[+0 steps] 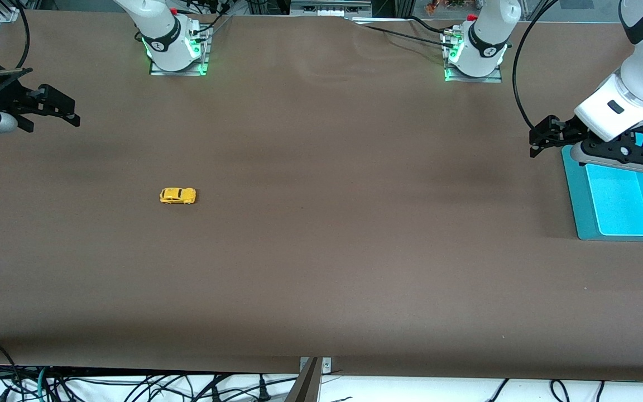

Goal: Wind and store yellow beetle car
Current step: 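Reach the right gripper down over the yellow toy car, then close the right gripper on the yellow car's body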

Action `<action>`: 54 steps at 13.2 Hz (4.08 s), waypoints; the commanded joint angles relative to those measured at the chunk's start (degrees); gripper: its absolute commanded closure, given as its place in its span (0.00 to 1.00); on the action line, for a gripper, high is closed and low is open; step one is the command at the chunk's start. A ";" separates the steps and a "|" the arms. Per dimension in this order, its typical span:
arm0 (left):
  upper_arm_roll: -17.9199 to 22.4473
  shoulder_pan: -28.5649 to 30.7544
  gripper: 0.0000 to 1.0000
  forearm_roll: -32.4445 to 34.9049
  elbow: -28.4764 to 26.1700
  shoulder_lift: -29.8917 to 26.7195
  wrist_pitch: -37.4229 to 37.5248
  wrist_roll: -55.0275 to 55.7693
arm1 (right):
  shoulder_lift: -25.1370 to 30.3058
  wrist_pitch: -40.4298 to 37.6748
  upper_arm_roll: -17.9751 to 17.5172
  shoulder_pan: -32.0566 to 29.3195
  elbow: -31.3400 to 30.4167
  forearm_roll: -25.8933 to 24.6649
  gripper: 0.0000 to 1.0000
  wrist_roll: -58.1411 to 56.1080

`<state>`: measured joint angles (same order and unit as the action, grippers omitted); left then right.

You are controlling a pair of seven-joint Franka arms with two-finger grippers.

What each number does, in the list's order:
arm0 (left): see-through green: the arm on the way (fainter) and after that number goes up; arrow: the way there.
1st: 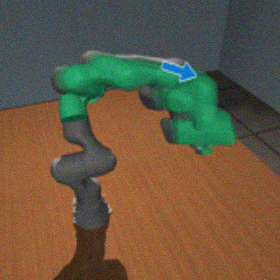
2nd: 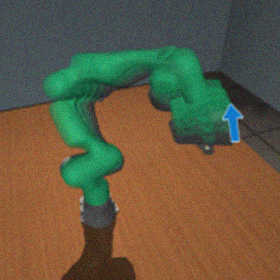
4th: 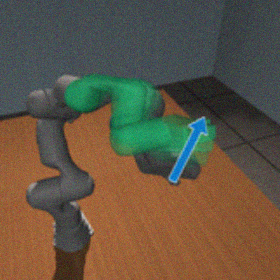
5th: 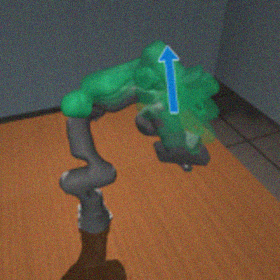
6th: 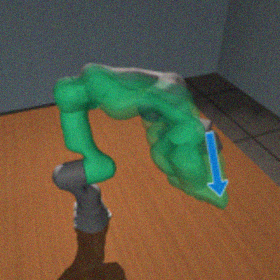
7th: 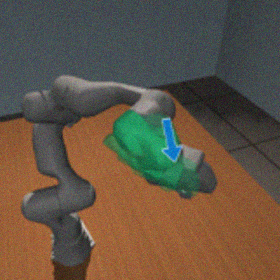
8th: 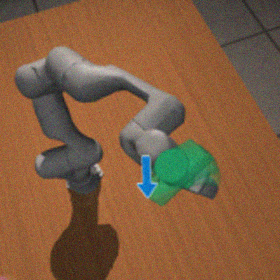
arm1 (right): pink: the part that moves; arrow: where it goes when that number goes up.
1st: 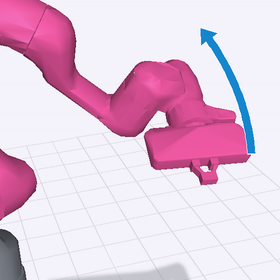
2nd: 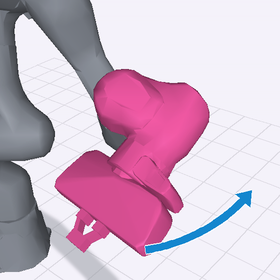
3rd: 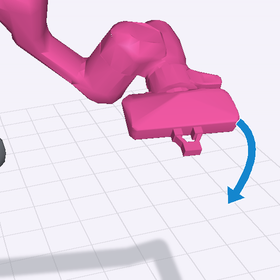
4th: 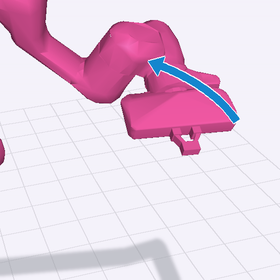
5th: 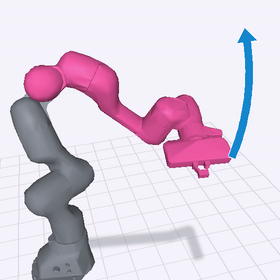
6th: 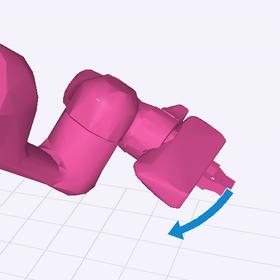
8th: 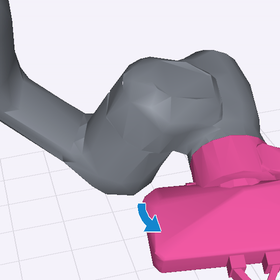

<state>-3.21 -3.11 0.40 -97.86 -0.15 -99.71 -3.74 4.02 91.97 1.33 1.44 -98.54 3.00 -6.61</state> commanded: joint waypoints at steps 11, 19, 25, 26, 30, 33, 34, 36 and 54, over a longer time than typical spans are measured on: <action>-0.04 -0.14 0.00 0.12 -0.49 -0.81 -0.05 0.40 | -9.55 -0.65 -0.19 2.42 -0.25 -2.99 0.00 0.02; 0.04 -0.05 0.00 0.12 -0.49 -0.81 -0.05 0.32 | -12.99 23.93 -0.98 4.63 -18.43 -3.44 0.00 -20.93; 0.04 -0.05 0.00 0.12 -0.49 -0.81 -0.05 0.32 | -16.22 43.89 -1.16 4.45 -29.26 -3.18 0.00 -57.85; 0.04 -0.05 0.00 0.12 -0.49 -0.81 -0.05 0.32 | -17.72 46.17 -1.24 4.54 -29.26 -3.00 0.00 -62.34; 0.04 -0.14 0.00 0.12 -0.49 -0.81 -0.05 0.32 | -22.47 54.36 -4.66 4.45 -29.26 -2.83 0.00 -69.41; 0.04 -0.05 0.00 0.12 -0.49 -0.81 -0.05 0.32 | -23.71 56.74 -5.73 4.45 -29.34 -2.83 0.00 -71.17; 0.04 -0.14 0.00 0.12 -0.49 -0.81 -0.05 0.32 | -23.80 56.74 -5.73 4.45 -29.52 -2.74 0.00 -71.26; 0.04 -0.14 0.00 0.12 -0.49 -0.81 -0.05 0.32 | -23.71 56.92 -5.73 4.10 -30.66 -2.65 0.00 -71.78; 0.04 -0.14 0.00 0.12 -0.49 -0.81 -0.05 0.32 | -23.00 59.46 -6.78 2.43 -32.51 -2.56 0.93 -82.77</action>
<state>-3.17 -3.11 0.40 -97.86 -0.15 -99.71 -3.74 -18.89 150.65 -5.01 4.57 -130.55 0.11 -88.07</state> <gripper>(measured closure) 0.000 0.573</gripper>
